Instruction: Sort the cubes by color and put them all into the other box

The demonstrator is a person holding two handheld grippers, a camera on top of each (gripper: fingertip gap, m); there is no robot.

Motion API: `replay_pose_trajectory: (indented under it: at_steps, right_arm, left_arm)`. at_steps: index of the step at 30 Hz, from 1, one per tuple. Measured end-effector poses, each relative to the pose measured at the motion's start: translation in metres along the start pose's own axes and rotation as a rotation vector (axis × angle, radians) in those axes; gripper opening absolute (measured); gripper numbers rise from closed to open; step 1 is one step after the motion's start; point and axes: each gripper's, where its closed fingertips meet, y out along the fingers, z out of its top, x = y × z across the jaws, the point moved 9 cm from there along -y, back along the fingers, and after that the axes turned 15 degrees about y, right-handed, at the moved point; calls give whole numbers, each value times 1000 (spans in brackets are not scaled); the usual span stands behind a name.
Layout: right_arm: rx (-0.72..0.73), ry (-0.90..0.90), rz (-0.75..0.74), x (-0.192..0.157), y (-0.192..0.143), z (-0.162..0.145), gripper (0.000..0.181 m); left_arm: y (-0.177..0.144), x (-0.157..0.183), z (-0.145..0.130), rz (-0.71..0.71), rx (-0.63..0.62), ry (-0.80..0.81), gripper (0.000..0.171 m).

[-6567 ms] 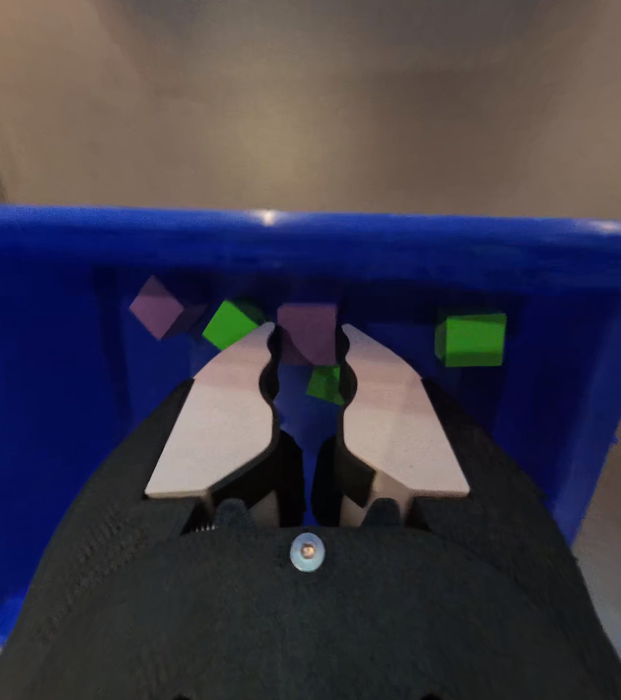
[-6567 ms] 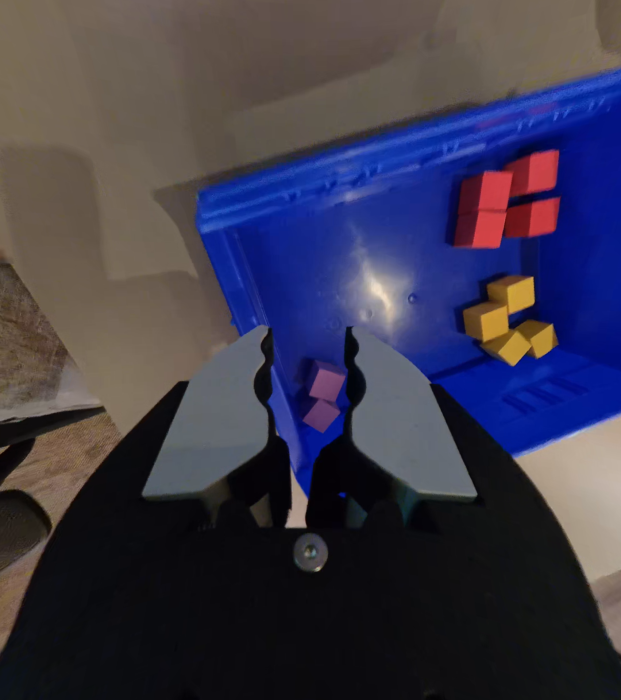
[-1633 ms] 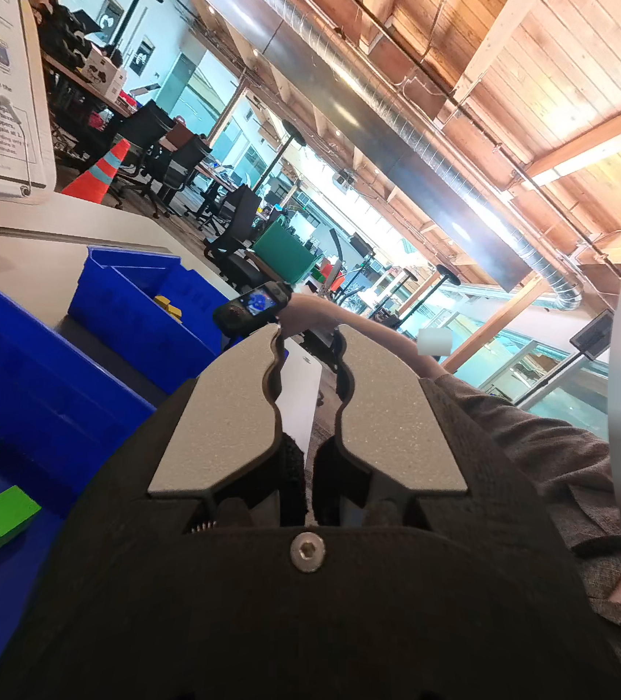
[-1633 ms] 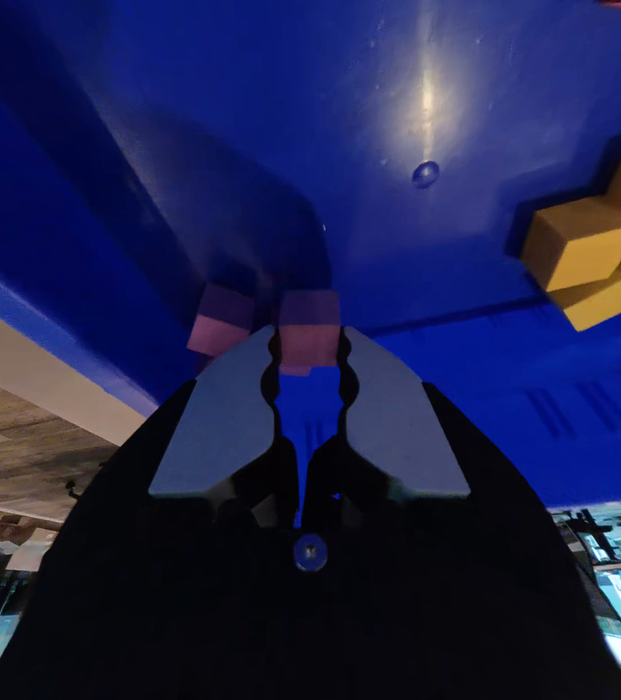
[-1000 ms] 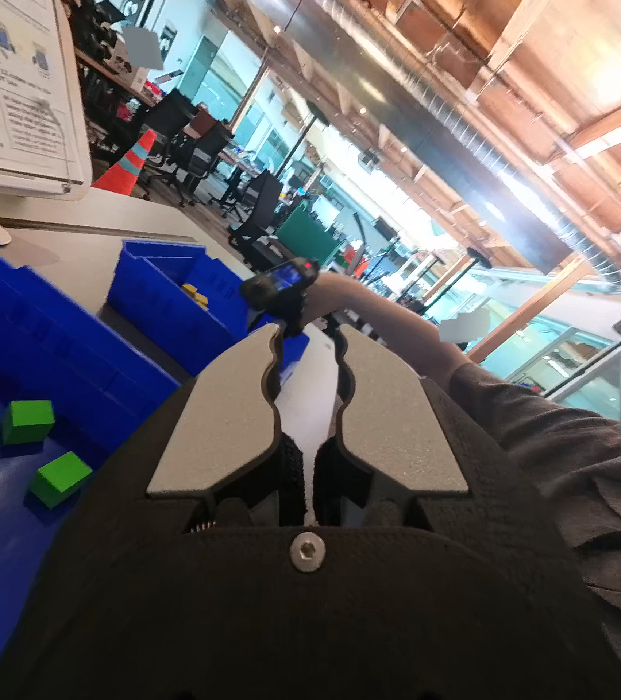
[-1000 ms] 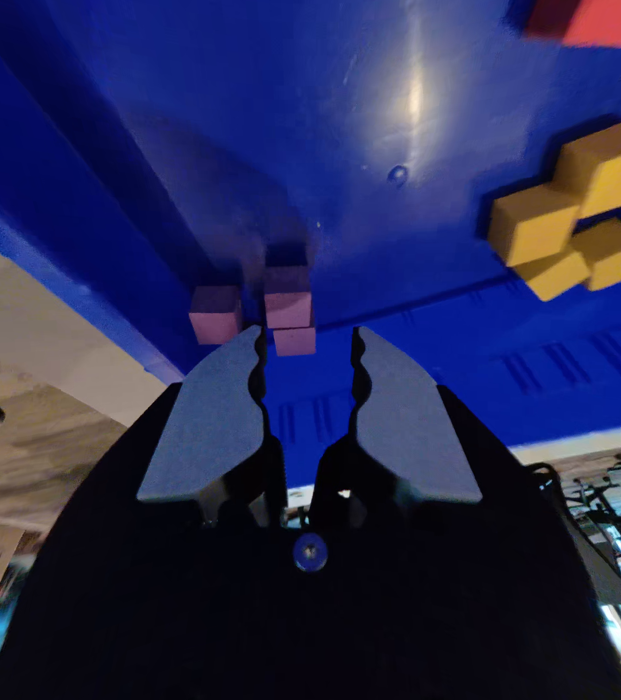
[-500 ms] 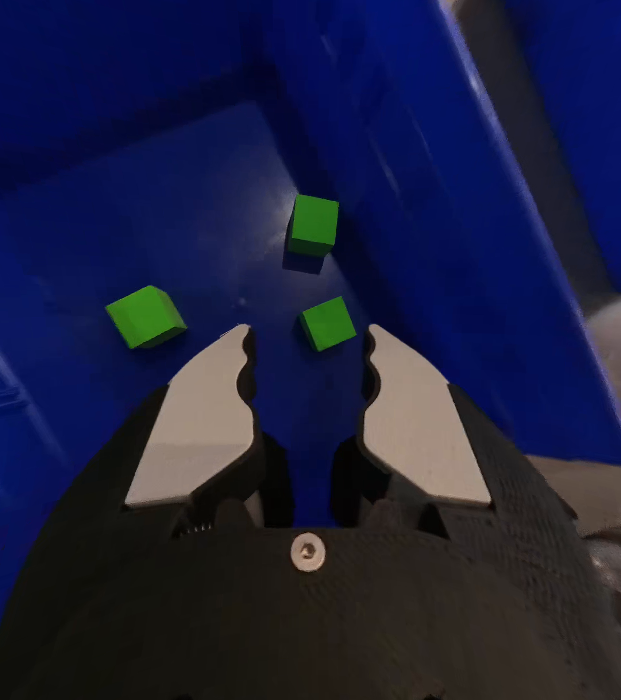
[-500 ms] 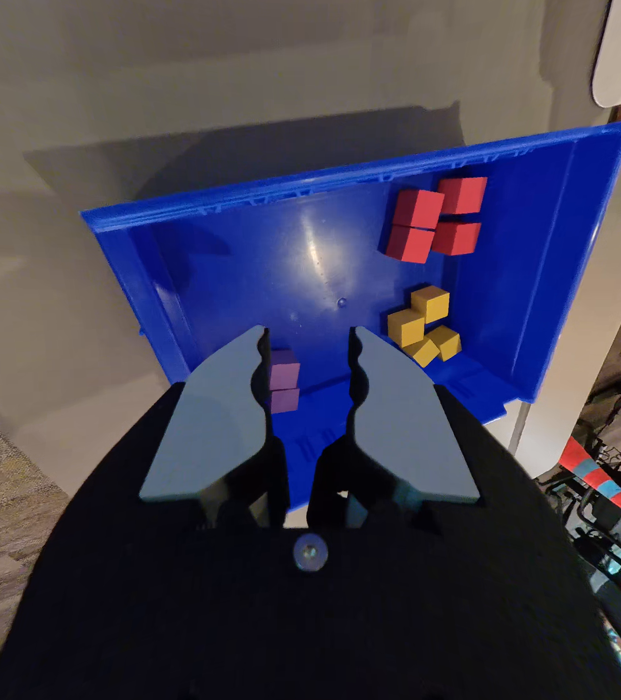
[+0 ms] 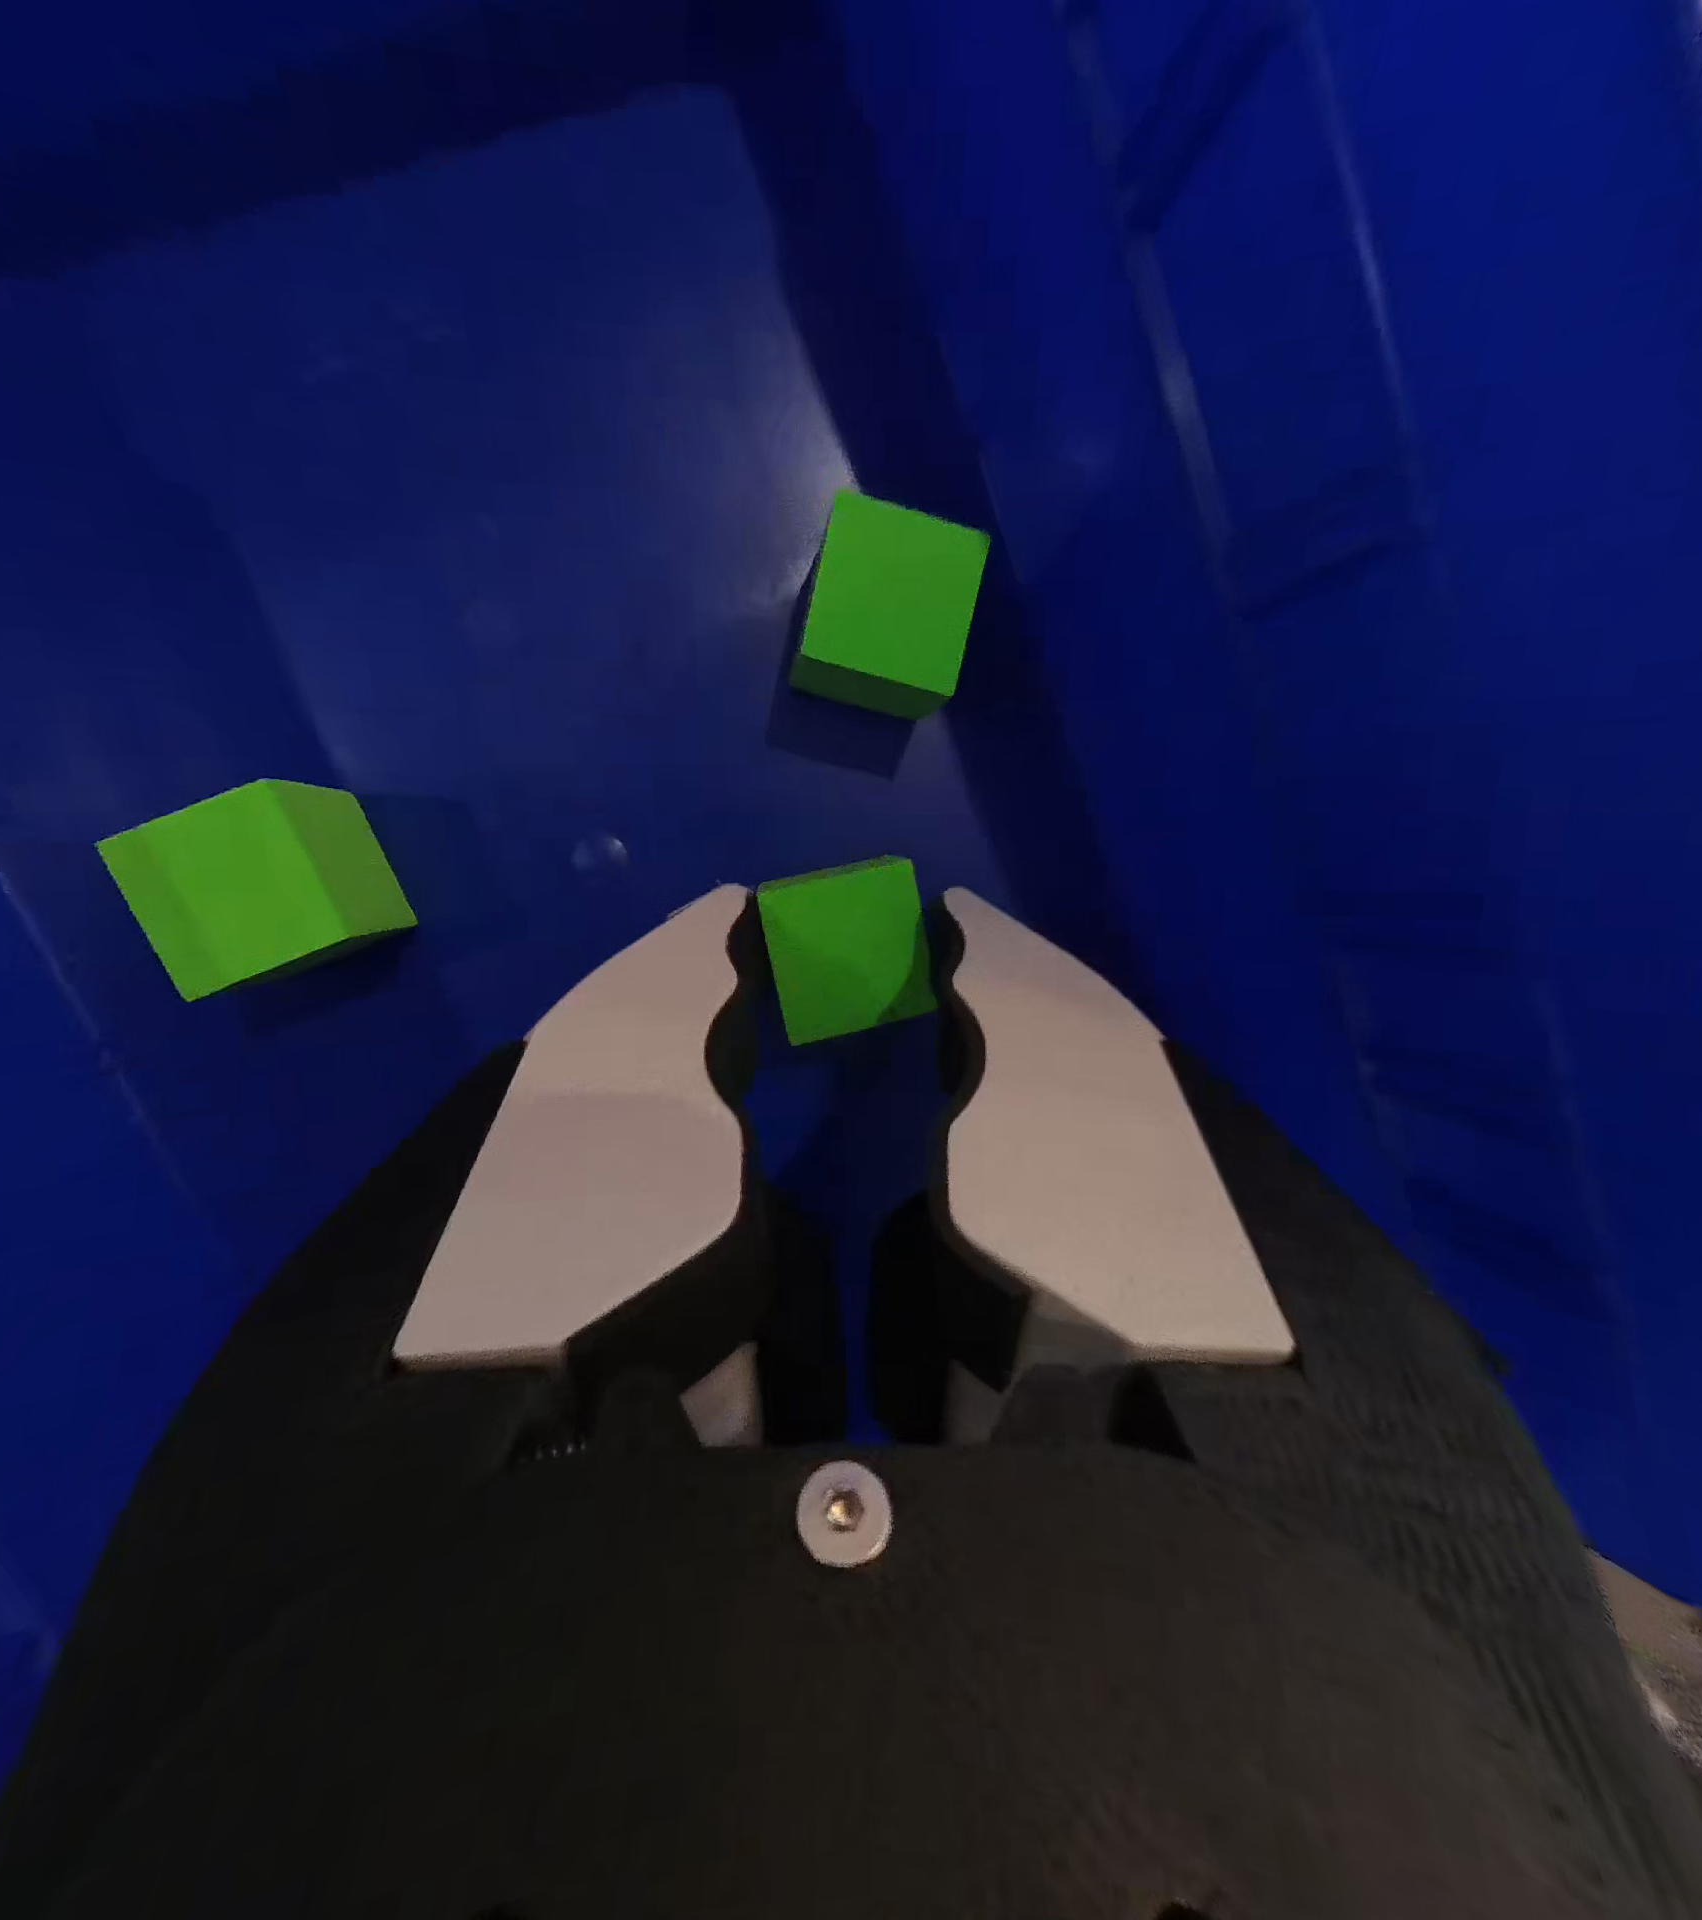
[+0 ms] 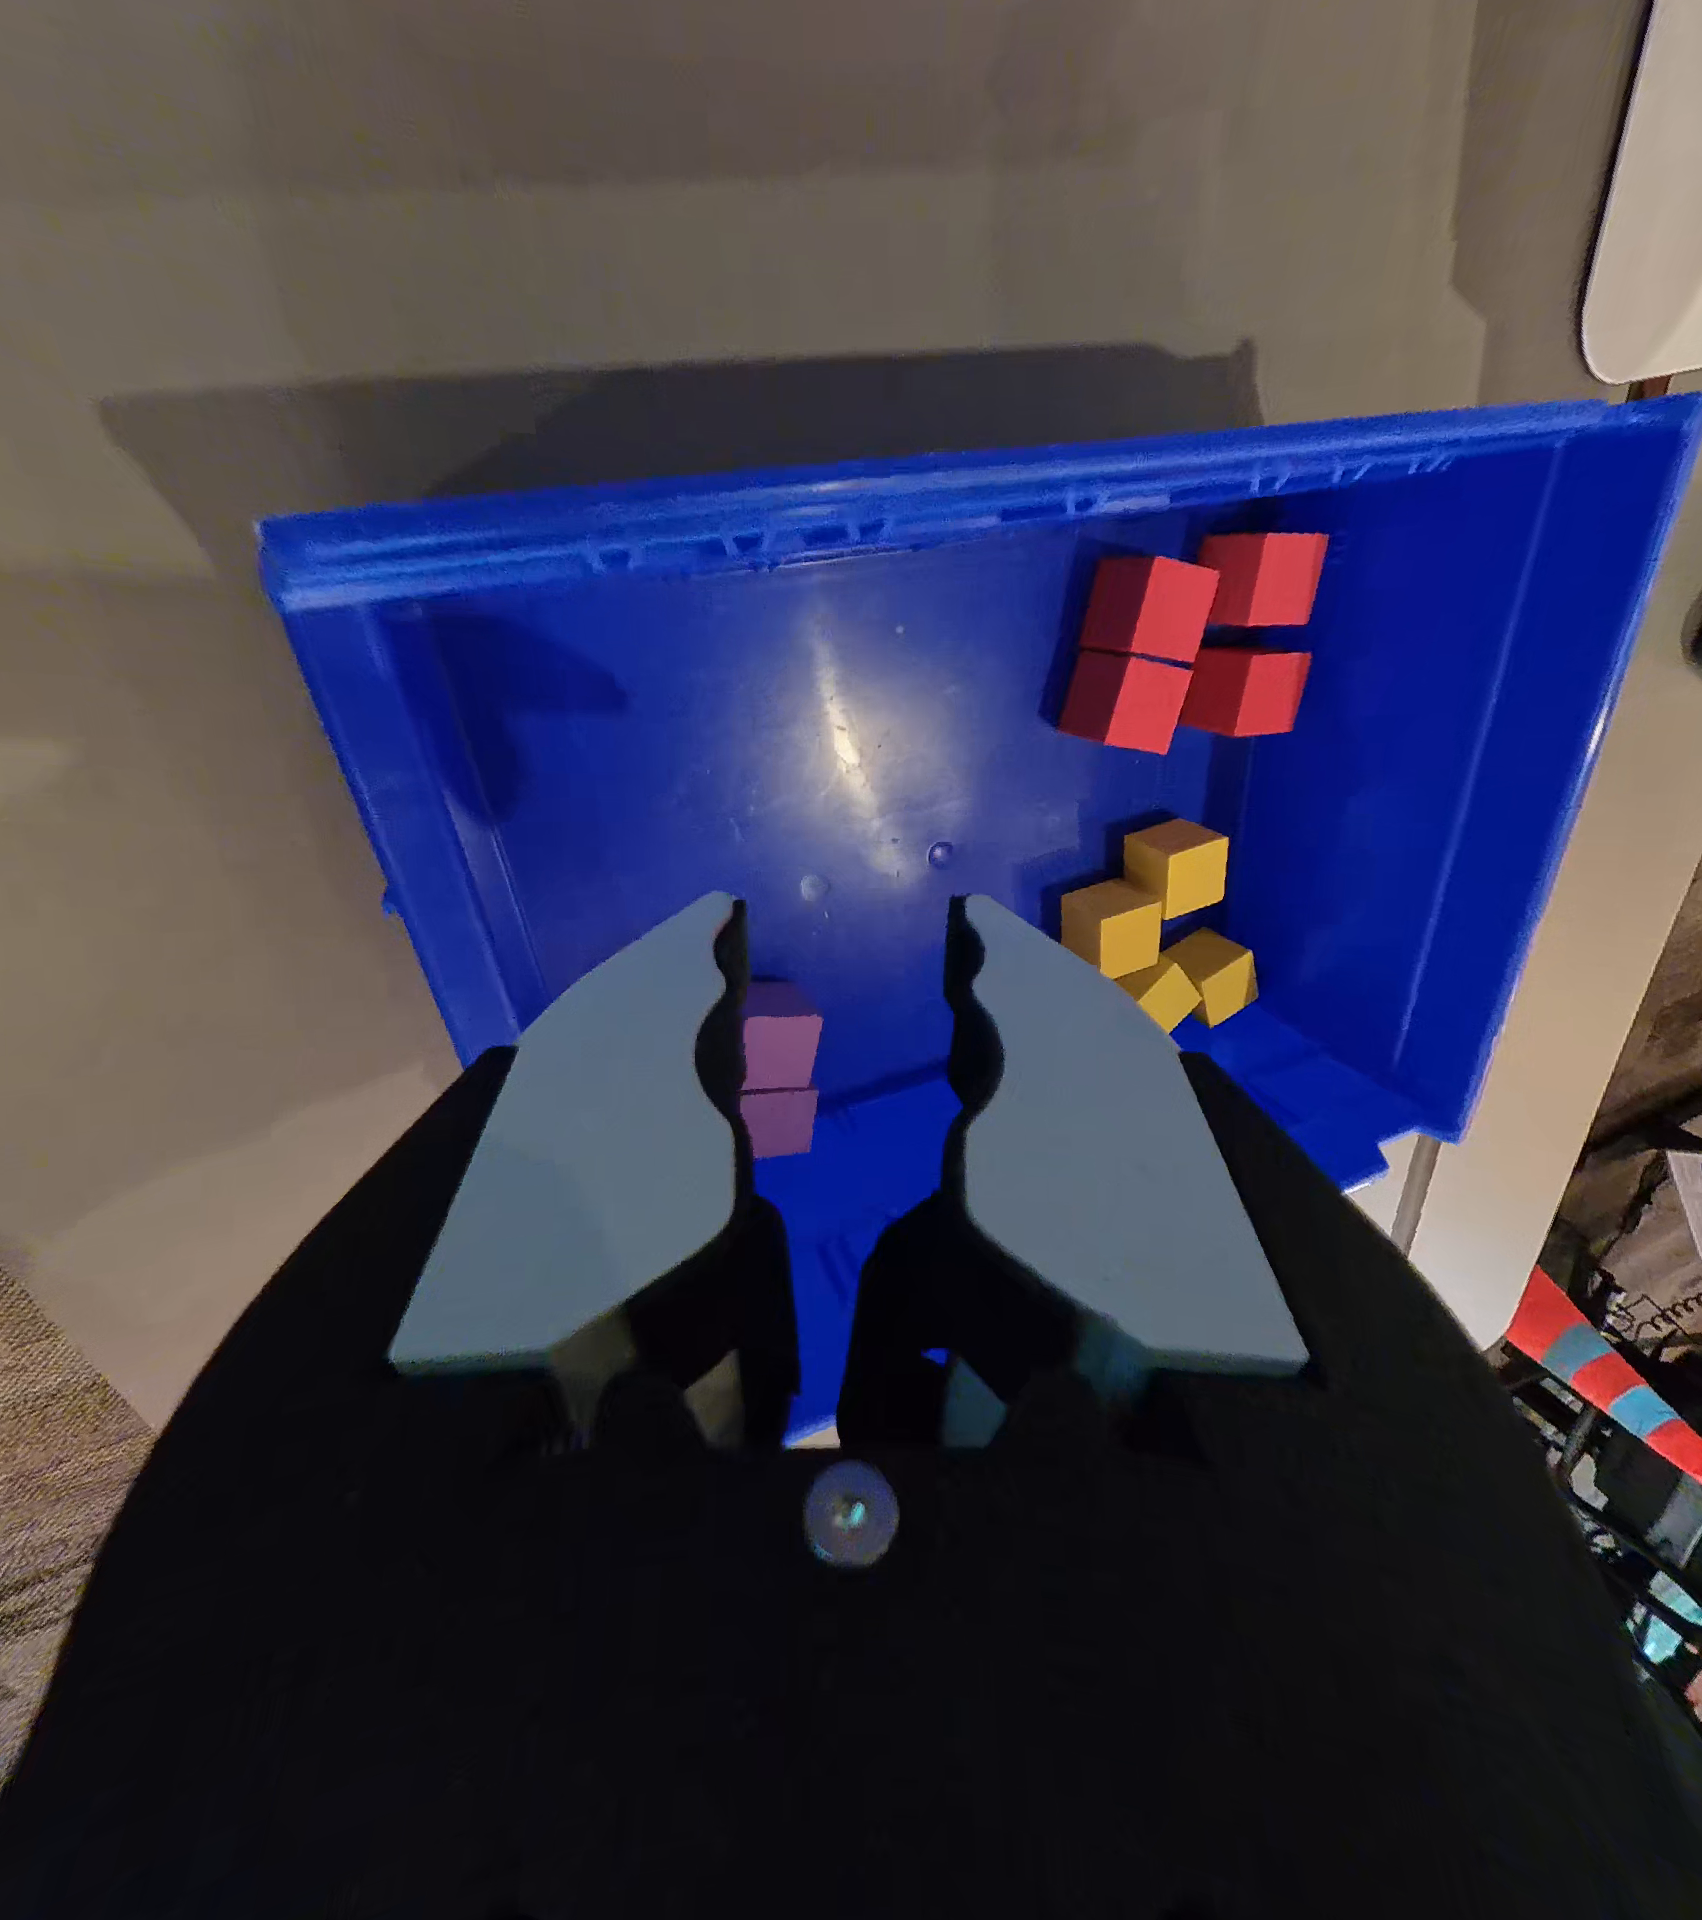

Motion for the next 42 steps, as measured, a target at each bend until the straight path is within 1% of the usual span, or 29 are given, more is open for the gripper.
replay_pose_trajectory:
  at_steps: [1, 2, 3, 4, 5, 7, 8, 9, 11, 14, 16, 20, 25, 26, 29, 30, 32, 33, 35, 37, 40, 42]
  right_arm:
    - [5, 0, -8, 1, 0, -1, 36]
    - [20, 1, -18, 1, -1, -1, 36]
    - [51, 4, -29, 1, -2, 1, 36]
    - [107, 3, -34, 0, -5, 5, 36]
    - [200, -2, -35, -3, -9, 11, 35]
    - [453, -4, -33, -14, -20, 27, 34]
    - [576, -1, -22, -21, -27, 35, 34]
    - [680, -3, -14, -30, -33, 44, 34]
    - [830, -8, -18, -46, -44, 65, 37]
    - [982, 26, 42, -66, -56, 96, 42]
    - [1031, 59, 85, -76, -60, 112, 46]
    - [1090, 44, 25, -85, -65, 132, 43]
    - [1063, 15, 25, -89, -67, 142, 33]
    - [1064, 2, 31, -90, -67, 142, 28]
    - [1040, -25, 3, -93, -69, 142, 27]
    - [1033, -36, -19, -93, -70, 140, 27]
    - [1028, -52, -40, -91, -74, 135, 26]
    - [1022, -48, -35, -89, -76, 132, 26]
    - [992, -45, -47, -82, -80, 123, 26]
    - [932, -47, -80, -69, -85, 108, 27]
    - [765, -19, -90, -40, -87, 77, 27]
    - [626, -24, -55, -25, -83, 52, 27]
  left_arm:
    - [-4, -1, 1, -31, 43, -17, 31]
    - [-9, -2, 2, -94, 104, -40, 31]
    - [-16, -3, 4, -179, 183, -71, 31]
    - [-24, -3, 5, -294, 282, -110, 31]
    - [-33, -4, 7, -455, 401, -165, 31]
    - [-54, -5, 8, -803, 636, -275, 31]
    - [-63, -5, 7, -941, 715, -305, 31]
    - [-69, -3, 6, -1041, 761, -315, 30]
    - [-77, 5, 5, -1183, 813, -309, 29]
    - [-89, 20, 6, -1353, 879, -301, 31]
    - [-94, 28, 7, -1416, 903, -293, 31]
    - [-103, 38, 9, -1486, 922, -278, 30]
    - [-108, 41, 10, -1526, 939, -266, 30]
    - [-108, 41, 9, -1535, 946, -268, 30]
    - [-108, 42, 8, -1538, 949, -243, 30]
    - [-108, 42, 8, -1523, 954, -239, 31]
    - [-110, 41, 8, -1475, 969, -254, 55]
    - [-111, 39, 7, -1456, 985, -258, 58]
    - [-116, 33, 5, -1405, 1011, -263, 60]
    - [-121, 27, 1, -1313, 1007, -239, 59]
    - [-130, 17, -9, -1121, 969, -181, 58]
    - [-140, 12, -16, -1053, 970, -139, 58]
